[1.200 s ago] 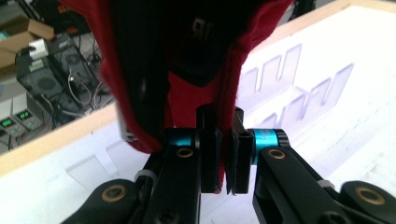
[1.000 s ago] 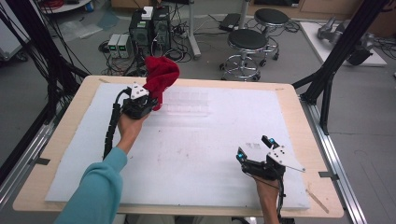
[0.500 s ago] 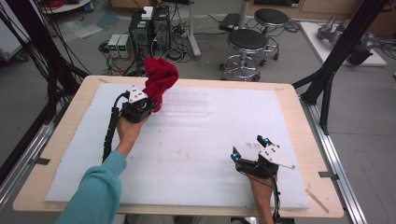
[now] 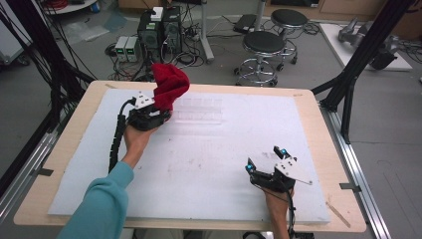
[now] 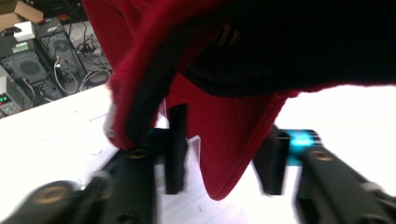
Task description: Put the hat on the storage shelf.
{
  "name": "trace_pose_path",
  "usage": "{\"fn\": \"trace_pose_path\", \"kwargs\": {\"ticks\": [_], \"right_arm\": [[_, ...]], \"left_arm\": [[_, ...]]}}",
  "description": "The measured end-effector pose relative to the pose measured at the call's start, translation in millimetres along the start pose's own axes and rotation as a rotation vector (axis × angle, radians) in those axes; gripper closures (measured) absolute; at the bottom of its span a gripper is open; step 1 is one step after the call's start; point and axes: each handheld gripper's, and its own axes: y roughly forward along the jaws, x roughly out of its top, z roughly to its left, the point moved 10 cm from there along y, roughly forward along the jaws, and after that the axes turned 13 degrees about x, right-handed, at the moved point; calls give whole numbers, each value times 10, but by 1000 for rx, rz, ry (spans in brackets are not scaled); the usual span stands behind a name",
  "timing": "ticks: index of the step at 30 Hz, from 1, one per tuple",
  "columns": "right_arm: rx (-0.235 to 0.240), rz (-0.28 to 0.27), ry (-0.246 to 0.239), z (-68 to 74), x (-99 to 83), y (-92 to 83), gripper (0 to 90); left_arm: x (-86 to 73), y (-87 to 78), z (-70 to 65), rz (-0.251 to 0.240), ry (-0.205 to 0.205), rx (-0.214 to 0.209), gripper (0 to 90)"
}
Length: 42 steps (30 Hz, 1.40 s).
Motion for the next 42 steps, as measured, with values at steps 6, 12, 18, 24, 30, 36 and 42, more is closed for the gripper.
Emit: {"fn": "trace_pose_path", "kwargs": {"ticks": [6,12,18,24,30,36,42], "right_arm": [[0,-27,35,-22,0,-46,21],[9,-17,28,1,-14,-37,21],[11,-35,30,5,-5,-54,21],[12,-50,29,2,1,-70,21],[15,-54,32,9,0,-74,21],[11,-56,23,8,2,-77,21],[12,-60,22,15,4,-81,21]], "left_arm": [[-19,-77,0,-2,7,-9,235],[-135,-209,15,1,12,-34,159],[-243,-551,48,-83,46,-68,124],[-555,-1014,297,-148,21,-97,126],[-843,-1347,578,-249,12,-78,129],[-1097,-1438,701,-300,-19,-58,129],[-1112,-1499,717,-354,-38,-52,129]]}}
